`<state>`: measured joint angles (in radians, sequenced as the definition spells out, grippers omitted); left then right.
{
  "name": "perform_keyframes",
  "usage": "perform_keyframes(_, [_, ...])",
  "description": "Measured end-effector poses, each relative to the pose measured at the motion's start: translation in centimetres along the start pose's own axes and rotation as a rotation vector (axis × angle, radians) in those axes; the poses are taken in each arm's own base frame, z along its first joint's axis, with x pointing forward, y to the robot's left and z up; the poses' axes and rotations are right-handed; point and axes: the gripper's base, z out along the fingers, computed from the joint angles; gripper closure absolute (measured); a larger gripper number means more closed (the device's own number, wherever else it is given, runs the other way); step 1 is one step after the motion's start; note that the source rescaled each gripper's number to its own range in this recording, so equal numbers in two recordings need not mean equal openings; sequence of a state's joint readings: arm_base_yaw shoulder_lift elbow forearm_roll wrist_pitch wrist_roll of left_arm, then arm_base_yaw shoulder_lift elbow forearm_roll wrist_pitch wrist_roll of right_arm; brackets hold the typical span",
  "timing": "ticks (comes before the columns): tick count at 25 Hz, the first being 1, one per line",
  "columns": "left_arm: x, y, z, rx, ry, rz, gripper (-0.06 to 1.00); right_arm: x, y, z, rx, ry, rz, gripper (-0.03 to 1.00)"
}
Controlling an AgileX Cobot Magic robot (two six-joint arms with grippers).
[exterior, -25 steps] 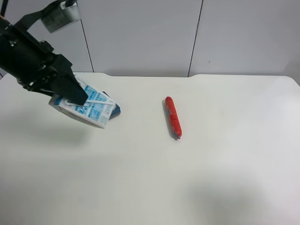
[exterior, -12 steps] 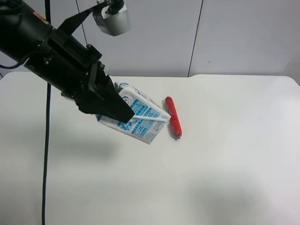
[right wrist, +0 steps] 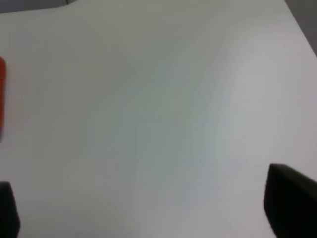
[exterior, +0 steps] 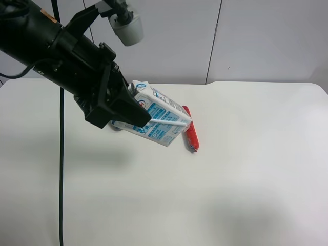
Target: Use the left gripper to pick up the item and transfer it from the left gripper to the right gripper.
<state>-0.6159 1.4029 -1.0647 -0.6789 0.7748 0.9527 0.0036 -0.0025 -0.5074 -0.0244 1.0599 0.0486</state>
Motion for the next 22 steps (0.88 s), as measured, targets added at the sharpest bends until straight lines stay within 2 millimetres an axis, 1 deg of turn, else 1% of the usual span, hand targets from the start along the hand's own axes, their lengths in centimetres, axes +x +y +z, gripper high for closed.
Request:
perform_keyframes(3, [0.0, 0.0, 0.0, 0.000, 0.000, 0.020, 0.94, 0.0, 0.4, 0.1, -0.046, 0.009, 0.020, 0.00])
perform_keyframes(5, [0.0, 0.0, 0.0, 0.003, -0.001, 0.021, 0.94, -0.6, 1.2, 0.5, -0.127, 0.036, 0.012, 0.02])
perform_keyframes(7, [0.0, -0.1, 0.0, 0.008, -0.002, 0.028, 0.94, -2.2, 2.1, 1.0, -0.214, 0.047, -0.012, 0.03])
perform_keyframes(9, [0.0, -0.1, 0.0, 0.012, -0.001, 0.044, 0.94, -4.4, 2.7, 1.5, -0.278, 0.029, -0.072, 0.03])
perform_keyframes(11, [0.0, -0.1, 0.0, 0.014, -0.002, 0.056, 0.94, -7.0, 3.3, 2.4, -0.347, 0.022, -0.129, 0.03])
perform_keyframes(13, [0.0, -0.1, 0.0, 0.014, -0.002, 0.062, 0.94, -9.0, 4.2, 3.8, -0.429, 0.036, -0.203, 0.03])
perform_keyframes(15, [0.0, -0.1, 0.0, 0.015, -0.001, 0.063, 0.94, -10.7, 5.3, 5.8, -0.510, 0.083, -0.290, 0.03])
perform_keyframes(18, [0.0, -0.1, 0.0, 0.016, -0.001, 0.066, 0.94, -12.3, 7.7, 8.8, -0.636, 0.156, -0.461, 0.03])
perform_keyframes(19, [0.0, -0.1, 0.0, 0.016, -0.001, 0.069, 0.94, -12.5, 8.7, 9.8, -0.679, 0.181, -0.518, 0.03])
perform_keyframes(22, [0.0, -0.1, 0.0, 0.016, -0.001, 0.080, 0.94, -13.2, 12.1, 11.9, -0.807, 0.219, -0.671, 0.03])
